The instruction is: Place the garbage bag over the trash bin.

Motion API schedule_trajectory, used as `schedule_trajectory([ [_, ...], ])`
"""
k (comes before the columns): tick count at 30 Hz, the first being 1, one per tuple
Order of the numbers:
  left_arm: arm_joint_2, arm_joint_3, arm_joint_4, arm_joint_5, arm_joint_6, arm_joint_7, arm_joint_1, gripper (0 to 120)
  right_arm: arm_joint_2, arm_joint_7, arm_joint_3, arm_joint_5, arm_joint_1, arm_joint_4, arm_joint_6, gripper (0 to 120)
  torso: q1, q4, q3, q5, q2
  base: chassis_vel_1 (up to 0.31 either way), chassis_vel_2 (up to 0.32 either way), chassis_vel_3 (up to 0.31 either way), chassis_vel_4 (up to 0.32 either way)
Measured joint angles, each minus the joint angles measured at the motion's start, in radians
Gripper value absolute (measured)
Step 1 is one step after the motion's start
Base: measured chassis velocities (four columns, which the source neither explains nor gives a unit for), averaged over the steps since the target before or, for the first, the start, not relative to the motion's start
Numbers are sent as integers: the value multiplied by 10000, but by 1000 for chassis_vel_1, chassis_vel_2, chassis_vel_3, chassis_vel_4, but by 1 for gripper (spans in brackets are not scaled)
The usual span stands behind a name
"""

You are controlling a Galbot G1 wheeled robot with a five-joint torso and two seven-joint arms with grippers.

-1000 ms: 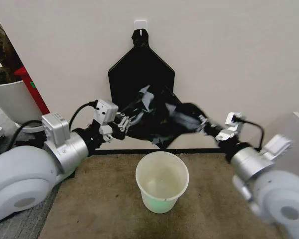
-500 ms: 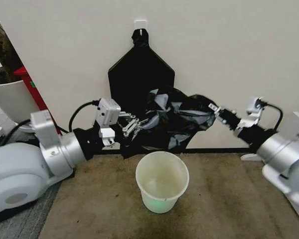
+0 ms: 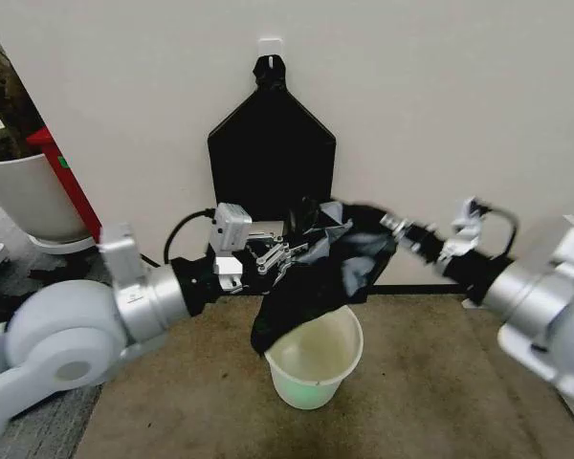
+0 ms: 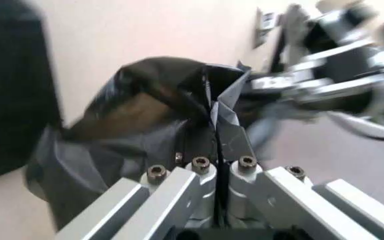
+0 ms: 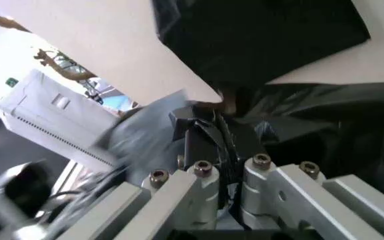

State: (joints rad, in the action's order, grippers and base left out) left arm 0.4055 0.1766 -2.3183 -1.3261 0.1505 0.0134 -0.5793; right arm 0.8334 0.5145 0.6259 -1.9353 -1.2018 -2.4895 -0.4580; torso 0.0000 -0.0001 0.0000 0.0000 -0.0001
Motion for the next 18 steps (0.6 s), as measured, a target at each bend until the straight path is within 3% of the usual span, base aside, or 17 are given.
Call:
schedule_trajectory([
  [7, 680, 1256, 1355, 880, -245, -8, 266, 0, 430, 6, -272, 575, -5, 613, 77, 0, 0, 2, 1, 1, -1, 0, 0, 0, 0],
  [15, 1760, 3070, 2521, 1078, -494, -84, 2397, 0, 617, 125, -183, 679, 141, 817, 224, 0, 1, 0, 2, 2, 0, 0, 0, 0, 0],
  [18, 1894, 3198, 2620, 1198, -514, -89, 2554, 0, 857, 263, -214, 714, -70, 755, 222, 0, 1, -2, 2, 1, -1, 0, 0, 0, 0],
])
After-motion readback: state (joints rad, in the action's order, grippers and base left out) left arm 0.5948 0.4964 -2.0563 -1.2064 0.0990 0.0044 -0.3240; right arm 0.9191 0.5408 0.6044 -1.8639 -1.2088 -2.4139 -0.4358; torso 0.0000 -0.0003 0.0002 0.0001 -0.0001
